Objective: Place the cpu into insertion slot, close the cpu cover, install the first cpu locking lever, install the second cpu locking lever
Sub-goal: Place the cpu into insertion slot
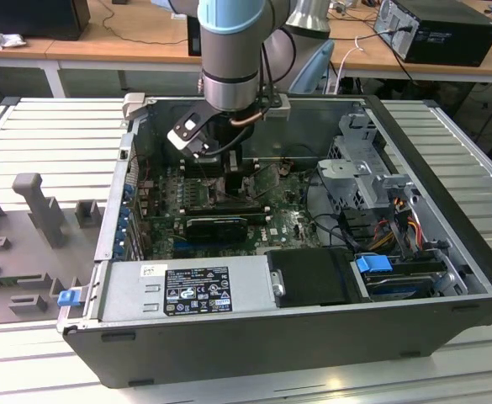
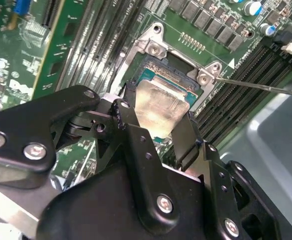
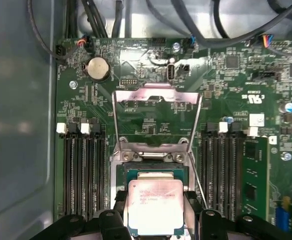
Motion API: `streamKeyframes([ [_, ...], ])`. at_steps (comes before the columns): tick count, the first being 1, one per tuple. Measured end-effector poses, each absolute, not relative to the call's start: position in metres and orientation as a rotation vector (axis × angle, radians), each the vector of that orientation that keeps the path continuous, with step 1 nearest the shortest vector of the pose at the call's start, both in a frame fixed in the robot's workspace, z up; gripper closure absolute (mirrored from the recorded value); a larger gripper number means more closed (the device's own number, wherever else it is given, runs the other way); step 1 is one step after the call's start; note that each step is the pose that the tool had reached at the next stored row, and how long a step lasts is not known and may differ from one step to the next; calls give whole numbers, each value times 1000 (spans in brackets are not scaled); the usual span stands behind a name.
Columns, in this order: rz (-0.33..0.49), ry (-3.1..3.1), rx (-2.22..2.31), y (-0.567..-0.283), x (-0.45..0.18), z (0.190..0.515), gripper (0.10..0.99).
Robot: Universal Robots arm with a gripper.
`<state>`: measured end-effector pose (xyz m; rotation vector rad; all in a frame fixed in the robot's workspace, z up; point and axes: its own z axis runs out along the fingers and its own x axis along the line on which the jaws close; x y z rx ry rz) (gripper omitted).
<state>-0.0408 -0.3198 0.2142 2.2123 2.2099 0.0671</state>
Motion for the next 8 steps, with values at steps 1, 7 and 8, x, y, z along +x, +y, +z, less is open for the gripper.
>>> streamKeyframes([
  [1, 66, 2211, 2213, -320, -41, 212, 557],
  [7, 61, 2213, 2215, -320, -41, 205, 557],
  [8, 61, 2213, 2215, -320, -41, 204, 557],
])
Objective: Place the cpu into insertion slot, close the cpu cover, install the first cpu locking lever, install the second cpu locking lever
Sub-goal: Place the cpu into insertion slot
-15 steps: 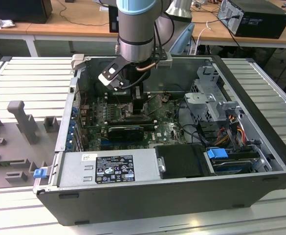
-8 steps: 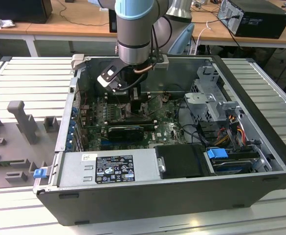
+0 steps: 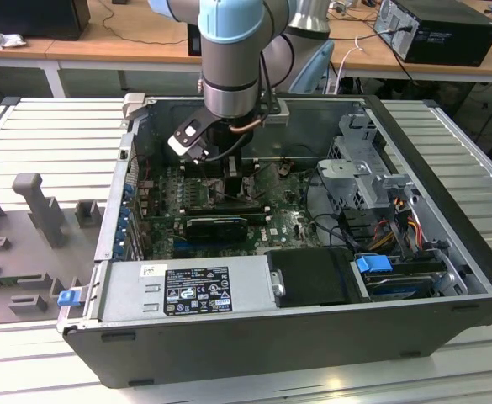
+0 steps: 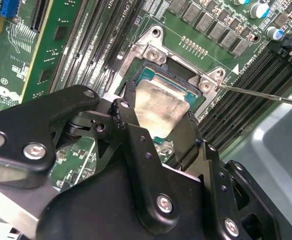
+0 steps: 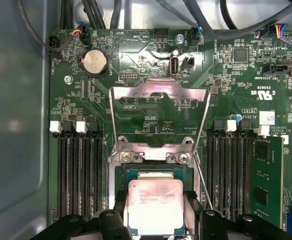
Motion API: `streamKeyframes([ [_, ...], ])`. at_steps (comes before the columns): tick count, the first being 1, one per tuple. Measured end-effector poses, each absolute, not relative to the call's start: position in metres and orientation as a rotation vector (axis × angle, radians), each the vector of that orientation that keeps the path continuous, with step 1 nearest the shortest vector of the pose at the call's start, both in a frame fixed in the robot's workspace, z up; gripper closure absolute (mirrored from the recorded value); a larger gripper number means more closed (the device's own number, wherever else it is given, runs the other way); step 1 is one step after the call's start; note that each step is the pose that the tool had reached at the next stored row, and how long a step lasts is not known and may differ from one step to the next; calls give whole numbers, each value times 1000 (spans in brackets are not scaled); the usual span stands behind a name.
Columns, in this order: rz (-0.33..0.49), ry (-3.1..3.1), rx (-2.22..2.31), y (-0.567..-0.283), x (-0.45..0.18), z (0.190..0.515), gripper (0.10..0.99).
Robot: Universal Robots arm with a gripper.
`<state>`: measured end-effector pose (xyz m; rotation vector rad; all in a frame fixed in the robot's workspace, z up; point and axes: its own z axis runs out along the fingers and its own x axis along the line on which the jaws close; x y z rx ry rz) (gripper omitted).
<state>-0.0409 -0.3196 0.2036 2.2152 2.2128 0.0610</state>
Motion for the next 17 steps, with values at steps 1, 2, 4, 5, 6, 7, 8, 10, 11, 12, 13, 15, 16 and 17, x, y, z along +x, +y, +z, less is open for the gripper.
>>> streamKeyframes([
  [1, 61, 2213, 2215, -320, -41, 203, 557],
  [2, 60, 2214, 2216, -320, -41, 201, 557],
  [4, 59, 2213, 2216, -320, -41, 200, 557],
  [5, 59, 2213, 2216, -320, -41, 200, 557],
  [6, 59, 2213, 2216, -320, -41, 200, 557],
  [7, 59, 2213, 2216, -320, -41, 200, 545],
  [8, 60, 2214, 2216, -320, -41, 200, 545],
  [10, 61, 2214, 2217, -320, -41, 201, 478],
  [11, 62, 2214, 2218, -320, -41, 202, 478],
  [12, 63, 2214, 2218, -320, -41, 204, 478],
  [13, 63, 2214, 2218, -320, -41, 205, 478],
  [15, 63, 2214, 2218, -320, -41, 206, 478],
  [16, 63, 2214, 2219, -320, -41, 207, 478],
  [17, 63, 2214, 2219, -320, -41, 208, 478],
])
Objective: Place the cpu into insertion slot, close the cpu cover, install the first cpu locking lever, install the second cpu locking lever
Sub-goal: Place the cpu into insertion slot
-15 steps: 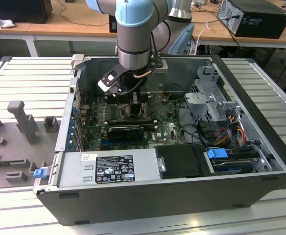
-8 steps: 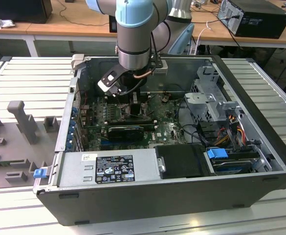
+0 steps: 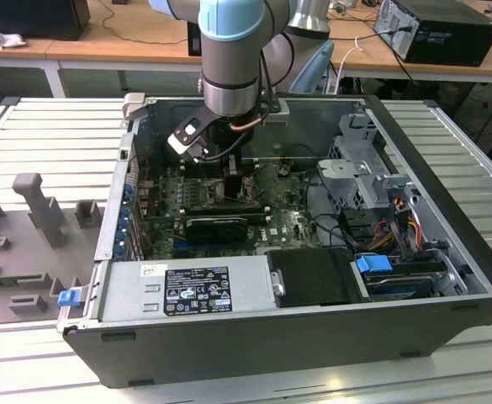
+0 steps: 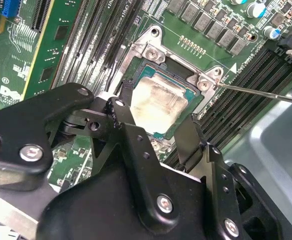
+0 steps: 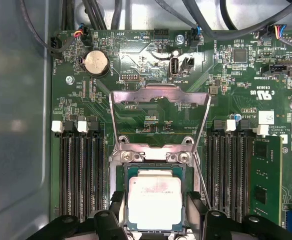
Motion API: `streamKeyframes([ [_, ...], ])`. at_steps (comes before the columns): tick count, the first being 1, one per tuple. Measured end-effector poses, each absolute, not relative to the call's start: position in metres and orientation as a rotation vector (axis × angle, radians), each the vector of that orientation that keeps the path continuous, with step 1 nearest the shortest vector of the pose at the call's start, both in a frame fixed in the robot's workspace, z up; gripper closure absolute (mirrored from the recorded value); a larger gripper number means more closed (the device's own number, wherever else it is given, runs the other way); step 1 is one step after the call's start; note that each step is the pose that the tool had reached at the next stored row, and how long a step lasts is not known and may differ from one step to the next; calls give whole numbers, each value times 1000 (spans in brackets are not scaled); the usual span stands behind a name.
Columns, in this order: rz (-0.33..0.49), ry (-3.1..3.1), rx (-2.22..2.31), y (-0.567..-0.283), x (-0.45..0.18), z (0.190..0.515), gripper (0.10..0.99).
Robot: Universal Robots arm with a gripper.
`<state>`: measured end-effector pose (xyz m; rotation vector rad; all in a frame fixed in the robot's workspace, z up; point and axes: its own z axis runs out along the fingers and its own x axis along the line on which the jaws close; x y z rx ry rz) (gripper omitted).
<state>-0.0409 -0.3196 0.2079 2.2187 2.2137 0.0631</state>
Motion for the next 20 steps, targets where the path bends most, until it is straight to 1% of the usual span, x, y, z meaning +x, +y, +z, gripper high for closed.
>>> streamKeyframes([
  [4, 63, 2213, 2219, -320, -41, 210, 494],
  [5, 63, 2213, 2220, -320, -41, 211, 624],
  [6, 63, 2212, 2220, -320, -41, 212, 686],
  [7, 63, 2212, 2221, -320, -41, 212, 804],
  [8, 63, 2212, 2221, -320, -41, 213, 867],
  [9, 63, 2211, 2221, -320, -41, 213, 867],
  [11, 63, 2211, 2221, -320, -41, 213, 980],
  [20, 63, 2206, 2226, -320, -41, 218, 980],
])
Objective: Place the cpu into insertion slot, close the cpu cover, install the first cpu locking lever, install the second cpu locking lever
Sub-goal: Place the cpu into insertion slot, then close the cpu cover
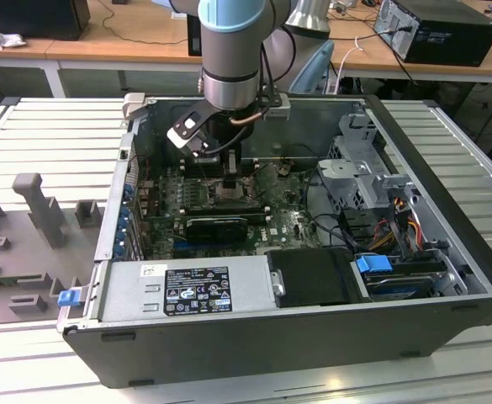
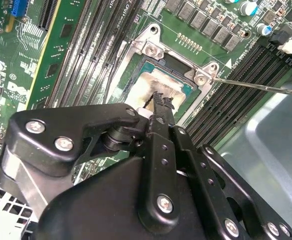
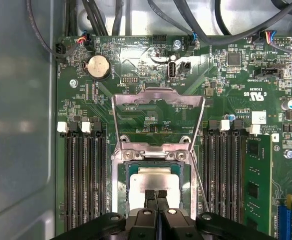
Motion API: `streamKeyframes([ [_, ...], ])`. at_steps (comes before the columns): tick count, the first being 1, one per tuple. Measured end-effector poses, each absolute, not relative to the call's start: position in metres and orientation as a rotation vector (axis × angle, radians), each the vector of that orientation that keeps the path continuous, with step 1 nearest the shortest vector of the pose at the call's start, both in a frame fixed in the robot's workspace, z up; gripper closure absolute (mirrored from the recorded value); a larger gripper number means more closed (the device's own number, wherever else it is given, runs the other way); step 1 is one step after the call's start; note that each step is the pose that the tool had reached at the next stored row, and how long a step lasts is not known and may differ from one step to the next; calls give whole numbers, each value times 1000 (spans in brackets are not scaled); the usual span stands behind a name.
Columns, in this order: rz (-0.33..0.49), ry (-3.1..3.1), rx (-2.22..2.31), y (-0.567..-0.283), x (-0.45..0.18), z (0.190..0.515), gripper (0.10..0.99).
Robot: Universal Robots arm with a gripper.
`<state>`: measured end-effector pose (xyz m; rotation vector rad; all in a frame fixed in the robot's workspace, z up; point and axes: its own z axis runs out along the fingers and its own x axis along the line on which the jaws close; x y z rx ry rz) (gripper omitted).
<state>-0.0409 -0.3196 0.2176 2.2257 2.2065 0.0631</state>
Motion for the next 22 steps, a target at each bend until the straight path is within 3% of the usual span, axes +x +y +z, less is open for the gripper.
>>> streamKeyframes([
  [22, 61, 2206, 2229, -320, -37, 225, 980],
])
